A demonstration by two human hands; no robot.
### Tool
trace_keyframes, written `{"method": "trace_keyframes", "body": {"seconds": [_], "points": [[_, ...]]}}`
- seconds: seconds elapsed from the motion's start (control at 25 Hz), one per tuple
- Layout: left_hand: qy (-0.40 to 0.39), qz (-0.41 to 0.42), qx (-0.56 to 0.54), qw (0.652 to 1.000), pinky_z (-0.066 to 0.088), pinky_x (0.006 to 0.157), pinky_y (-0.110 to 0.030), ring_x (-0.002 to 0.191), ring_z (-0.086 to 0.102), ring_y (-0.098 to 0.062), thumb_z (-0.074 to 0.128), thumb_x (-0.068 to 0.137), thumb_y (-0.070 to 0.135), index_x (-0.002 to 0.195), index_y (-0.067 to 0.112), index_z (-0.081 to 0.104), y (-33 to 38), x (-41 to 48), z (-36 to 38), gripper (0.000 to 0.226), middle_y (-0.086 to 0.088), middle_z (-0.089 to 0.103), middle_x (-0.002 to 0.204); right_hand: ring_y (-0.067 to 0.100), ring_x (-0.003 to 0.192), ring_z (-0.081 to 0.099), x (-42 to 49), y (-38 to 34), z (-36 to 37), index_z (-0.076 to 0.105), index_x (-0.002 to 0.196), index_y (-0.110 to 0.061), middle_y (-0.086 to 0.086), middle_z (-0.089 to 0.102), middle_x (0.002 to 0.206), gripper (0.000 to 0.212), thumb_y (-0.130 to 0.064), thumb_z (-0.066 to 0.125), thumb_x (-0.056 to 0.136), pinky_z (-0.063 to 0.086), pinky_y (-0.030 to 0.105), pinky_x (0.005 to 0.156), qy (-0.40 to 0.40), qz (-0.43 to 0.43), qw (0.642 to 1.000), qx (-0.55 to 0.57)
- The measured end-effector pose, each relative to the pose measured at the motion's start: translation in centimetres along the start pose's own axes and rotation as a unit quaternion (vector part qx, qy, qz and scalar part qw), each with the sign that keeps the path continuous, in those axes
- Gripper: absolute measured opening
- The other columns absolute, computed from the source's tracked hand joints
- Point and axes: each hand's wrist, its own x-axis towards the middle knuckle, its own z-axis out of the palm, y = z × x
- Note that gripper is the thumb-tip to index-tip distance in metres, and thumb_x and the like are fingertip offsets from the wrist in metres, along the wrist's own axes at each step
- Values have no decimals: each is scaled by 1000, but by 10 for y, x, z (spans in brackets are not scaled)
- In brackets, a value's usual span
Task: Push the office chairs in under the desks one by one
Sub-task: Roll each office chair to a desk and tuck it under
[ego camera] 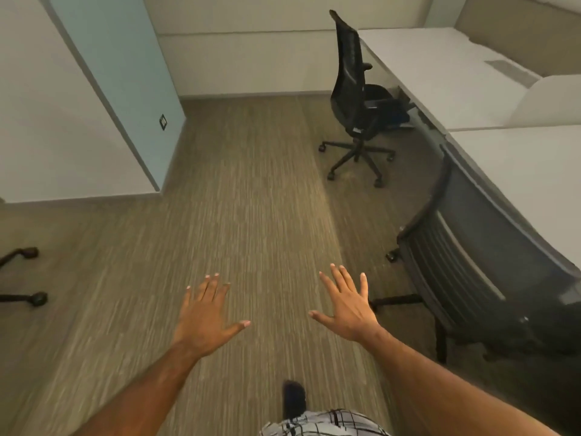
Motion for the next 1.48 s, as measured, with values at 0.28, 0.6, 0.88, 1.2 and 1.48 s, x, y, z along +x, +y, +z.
{"method": "trace_keyframes", "body": {"seconds": [0.28,0.6,0.88,1.2,1.48], "points": [[33,-6,-17,999,-7,122,-51,156,-4,-25,4,70,98,160,18,17,-56,145,-44,122,-8,2,169,23,155,-19,170,-17,-61,0,162,-28,6,-12,170,95,-78,38,91,-25,59,115,14,-13,1000,-15],[-11,14,-4,1000,-10,123,-53,155,-12,-25,2,67,97,161,19,9,-154,351,-58,122,-10,-7,169,23,155,-19,369,-37,-84,-1,162,-26,7,-14,170,99,-78,41,89,-25,57,115,-6,27,999,-42],[23,93,16,995,-11,122,-55,154,-13,-25,14,75,94,161,19,9,-223,531,-121,115,-10,-9,168,23,155,-18,527,-49,-145,3,162,-27,6,-13,170,99,-78,45,88,-23,58,116,40,73,996,-9],[96,155,23,983,-23,117,-45,155,-6,-27,15,77,94,160,16,16,-227,780,-178,114,-12,0,168,22,155,-19,733,10,-189,4,163,-28,5,-12,171,102,-86,35,84,-25,57,116,95,85,991,34],[167,210,-43,962,2,125,-52,155,3,-23,28,82,90,158,17,26,-186,990,-283,106,-9,8,168,16,156,-13,896,79,-295,15,162,-23,0,-5,171,95,-82,34,90,-19,55,120,246,110,955,121]]}}
